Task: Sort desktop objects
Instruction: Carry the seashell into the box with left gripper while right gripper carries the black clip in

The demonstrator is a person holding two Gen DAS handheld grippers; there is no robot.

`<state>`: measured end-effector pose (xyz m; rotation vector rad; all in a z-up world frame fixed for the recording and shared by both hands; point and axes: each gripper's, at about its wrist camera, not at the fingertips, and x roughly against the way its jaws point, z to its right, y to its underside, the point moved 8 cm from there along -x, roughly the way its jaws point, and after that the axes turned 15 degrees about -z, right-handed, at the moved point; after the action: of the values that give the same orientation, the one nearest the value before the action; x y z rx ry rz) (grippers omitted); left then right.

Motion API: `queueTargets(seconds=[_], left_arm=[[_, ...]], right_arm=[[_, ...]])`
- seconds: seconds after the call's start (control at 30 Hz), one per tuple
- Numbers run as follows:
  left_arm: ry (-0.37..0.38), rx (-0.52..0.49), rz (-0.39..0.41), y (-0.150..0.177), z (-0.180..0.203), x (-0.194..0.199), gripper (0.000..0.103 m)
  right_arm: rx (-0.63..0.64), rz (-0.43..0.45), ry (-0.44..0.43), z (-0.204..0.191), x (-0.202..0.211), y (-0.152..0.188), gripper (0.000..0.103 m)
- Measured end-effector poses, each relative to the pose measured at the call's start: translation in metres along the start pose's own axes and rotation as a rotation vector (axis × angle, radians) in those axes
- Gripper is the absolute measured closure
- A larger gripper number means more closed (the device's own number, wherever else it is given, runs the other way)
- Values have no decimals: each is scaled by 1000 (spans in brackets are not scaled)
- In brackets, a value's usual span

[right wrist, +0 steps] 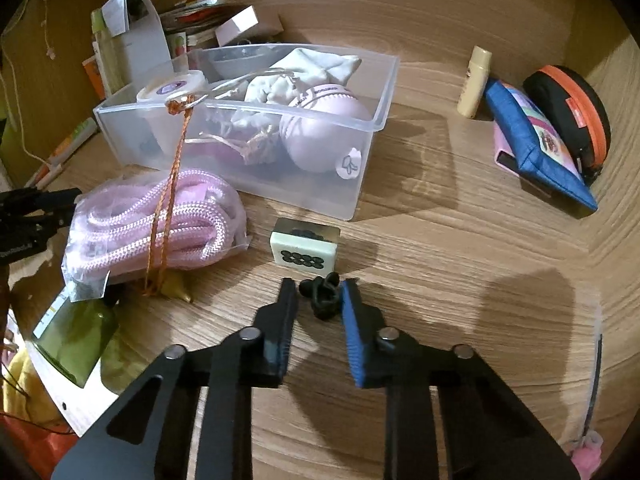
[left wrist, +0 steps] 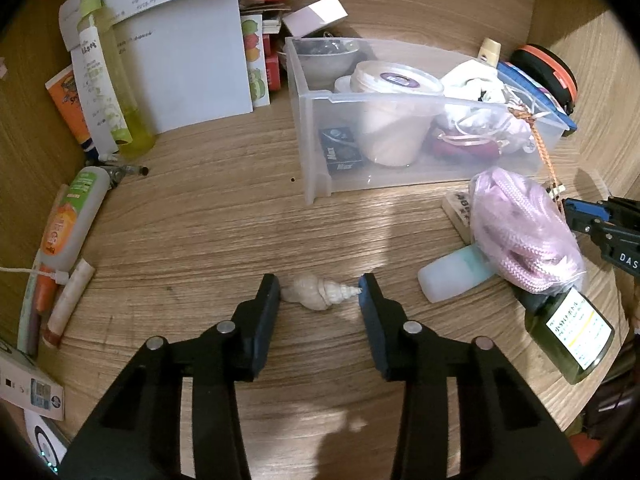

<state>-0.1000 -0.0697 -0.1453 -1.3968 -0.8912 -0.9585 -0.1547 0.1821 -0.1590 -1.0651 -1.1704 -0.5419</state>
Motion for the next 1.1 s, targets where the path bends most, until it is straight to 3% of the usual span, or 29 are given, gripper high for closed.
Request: queueTargets(seconds=[0.37, 0.8, 1.1], left_arm=[[26, 57, 60, -5, -8, 18, 63], [70, 38, 219, -50, 5, 61, 62], [86, 22, 227, -80, 12, 52, 63]], right_arm=[[-43, 78, -17, 7, 28, -2, 84], [-19, 208, -10, 4, 74, -34, 84], [-1, 220, -24, 1, 67, -56, 84]])
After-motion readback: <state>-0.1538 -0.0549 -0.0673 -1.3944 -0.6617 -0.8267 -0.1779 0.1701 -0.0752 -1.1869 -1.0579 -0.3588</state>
